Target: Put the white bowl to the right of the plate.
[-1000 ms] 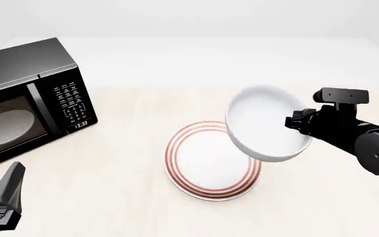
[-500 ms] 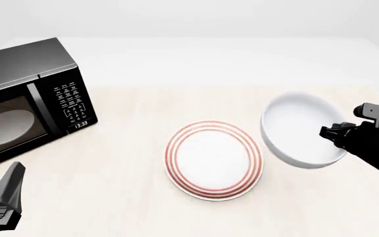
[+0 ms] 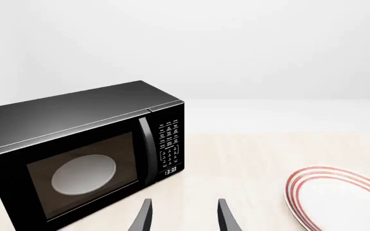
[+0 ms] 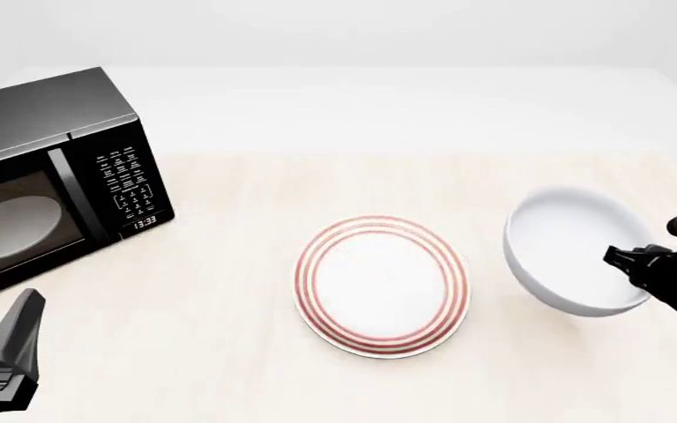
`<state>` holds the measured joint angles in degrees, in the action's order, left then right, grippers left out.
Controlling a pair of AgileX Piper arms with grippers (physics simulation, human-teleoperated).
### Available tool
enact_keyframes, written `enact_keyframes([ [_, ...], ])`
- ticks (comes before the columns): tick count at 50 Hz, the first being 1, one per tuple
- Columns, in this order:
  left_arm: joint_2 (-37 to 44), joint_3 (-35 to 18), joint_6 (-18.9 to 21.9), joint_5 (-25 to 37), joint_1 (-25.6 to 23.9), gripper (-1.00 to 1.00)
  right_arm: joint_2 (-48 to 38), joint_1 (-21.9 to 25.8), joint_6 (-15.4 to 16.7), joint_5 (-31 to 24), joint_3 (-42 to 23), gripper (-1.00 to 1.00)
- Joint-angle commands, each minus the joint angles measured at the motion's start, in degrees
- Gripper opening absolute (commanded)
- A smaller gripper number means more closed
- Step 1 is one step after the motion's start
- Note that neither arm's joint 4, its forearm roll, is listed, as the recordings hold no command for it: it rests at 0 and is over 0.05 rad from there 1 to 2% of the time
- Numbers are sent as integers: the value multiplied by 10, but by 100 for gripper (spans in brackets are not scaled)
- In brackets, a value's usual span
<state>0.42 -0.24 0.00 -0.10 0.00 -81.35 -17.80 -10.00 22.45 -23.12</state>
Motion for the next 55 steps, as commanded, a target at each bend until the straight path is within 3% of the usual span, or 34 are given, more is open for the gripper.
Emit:
enact_keyframes([
  [1,0,0,0,0,0,100,-23,-43,-3,30,12,-100],
  [10,0,0,0,0,0,100,-34,-76,7,38,15,-100],
  [16,0,0,0,0,0,100,-78,-87,6,79,25,-100],
  [37,0,0,0,0,0,100,-148,-64,-20,133,30,-100],
  [55,0,0,0,0,0,100,-138,-68,-17,128,37,-100],
])
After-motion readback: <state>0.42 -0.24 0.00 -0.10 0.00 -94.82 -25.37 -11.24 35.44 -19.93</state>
